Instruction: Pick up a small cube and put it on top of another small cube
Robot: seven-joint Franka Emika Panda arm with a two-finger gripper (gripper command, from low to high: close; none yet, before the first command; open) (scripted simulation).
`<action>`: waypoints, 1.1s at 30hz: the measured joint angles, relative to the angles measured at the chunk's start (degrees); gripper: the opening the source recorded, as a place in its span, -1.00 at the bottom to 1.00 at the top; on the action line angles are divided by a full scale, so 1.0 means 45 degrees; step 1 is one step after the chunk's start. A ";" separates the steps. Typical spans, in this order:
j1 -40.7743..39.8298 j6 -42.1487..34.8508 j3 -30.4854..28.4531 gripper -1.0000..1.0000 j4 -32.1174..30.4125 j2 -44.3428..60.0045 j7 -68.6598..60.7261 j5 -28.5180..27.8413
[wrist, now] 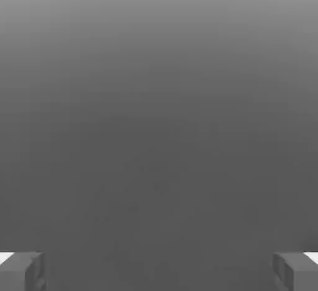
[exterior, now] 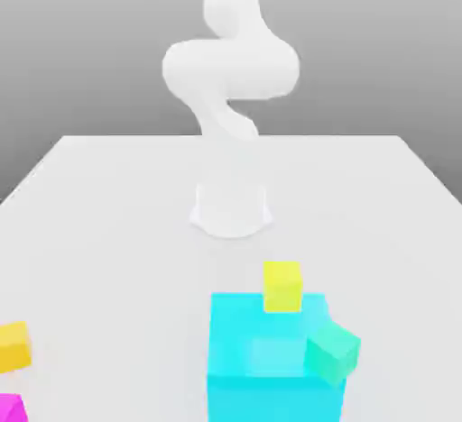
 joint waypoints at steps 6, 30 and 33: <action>-0.1832 0.0433 0.0774 0.00 0.0516 0.2862 0.3108 -0.0989; -0.5299 0.2576 -0.0138 0.00 0.2378 1.3508 1.2656 -0.1106; -0.5733 0.2906 -0.0165 0.00 0.2587 1.4680 1.3238 -0.0195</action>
